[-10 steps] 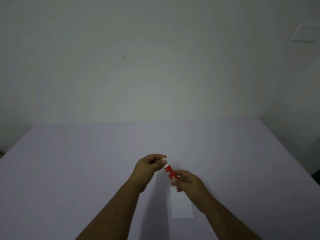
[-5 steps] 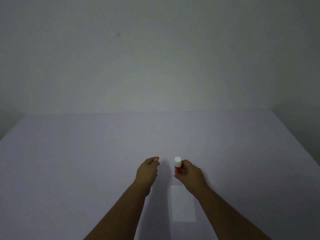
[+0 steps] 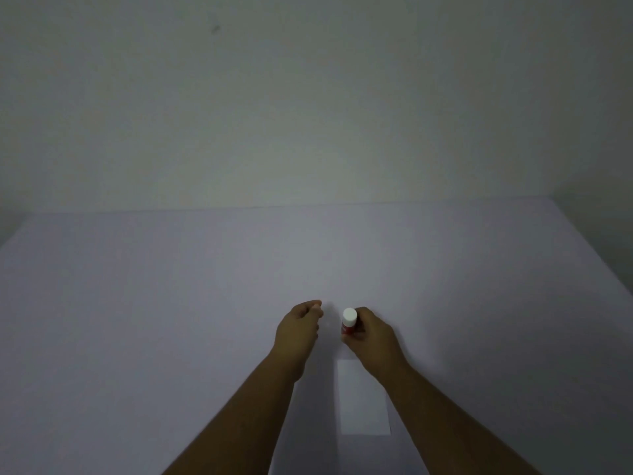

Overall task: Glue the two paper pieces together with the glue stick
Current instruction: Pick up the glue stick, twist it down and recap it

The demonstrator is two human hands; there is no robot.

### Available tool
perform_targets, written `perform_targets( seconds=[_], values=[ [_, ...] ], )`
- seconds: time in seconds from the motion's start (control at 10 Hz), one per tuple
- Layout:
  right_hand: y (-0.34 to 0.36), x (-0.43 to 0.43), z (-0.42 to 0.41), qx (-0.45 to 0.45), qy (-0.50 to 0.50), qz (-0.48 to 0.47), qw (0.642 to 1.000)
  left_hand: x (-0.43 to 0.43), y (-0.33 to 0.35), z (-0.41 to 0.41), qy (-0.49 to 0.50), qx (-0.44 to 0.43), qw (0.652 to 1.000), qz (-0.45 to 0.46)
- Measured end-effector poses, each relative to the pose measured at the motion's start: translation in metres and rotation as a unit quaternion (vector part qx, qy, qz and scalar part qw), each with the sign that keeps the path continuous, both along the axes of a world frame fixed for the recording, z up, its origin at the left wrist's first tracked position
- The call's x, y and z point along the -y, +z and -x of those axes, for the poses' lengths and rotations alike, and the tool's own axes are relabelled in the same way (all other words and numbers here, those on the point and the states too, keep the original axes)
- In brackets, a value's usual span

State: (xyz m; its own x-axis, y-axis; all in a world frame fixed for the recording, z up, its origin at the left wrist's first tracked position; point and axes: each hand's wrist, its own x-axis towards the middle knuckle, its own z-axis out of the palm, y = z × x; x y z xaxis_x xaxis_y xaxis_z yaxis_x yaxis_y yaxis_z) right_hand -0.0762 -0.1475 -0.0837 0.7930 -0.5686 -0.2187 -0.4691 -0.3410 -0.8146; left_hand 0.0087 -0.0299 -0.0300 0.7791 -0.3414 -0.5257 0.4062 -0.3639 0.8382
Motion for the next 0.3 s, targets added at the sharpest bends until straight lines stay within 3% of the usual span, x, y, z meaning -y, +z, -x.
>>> perform_targets(
  seconds=[0.3],
  values=[
    [0.0003, -0.0004, 0.0033, 0.009, -0.01, -0.037, 0.999, -0.0031, -0.0009, 0.0021, -0.008, 0.006, 1.0, -0.021]
  ],
)
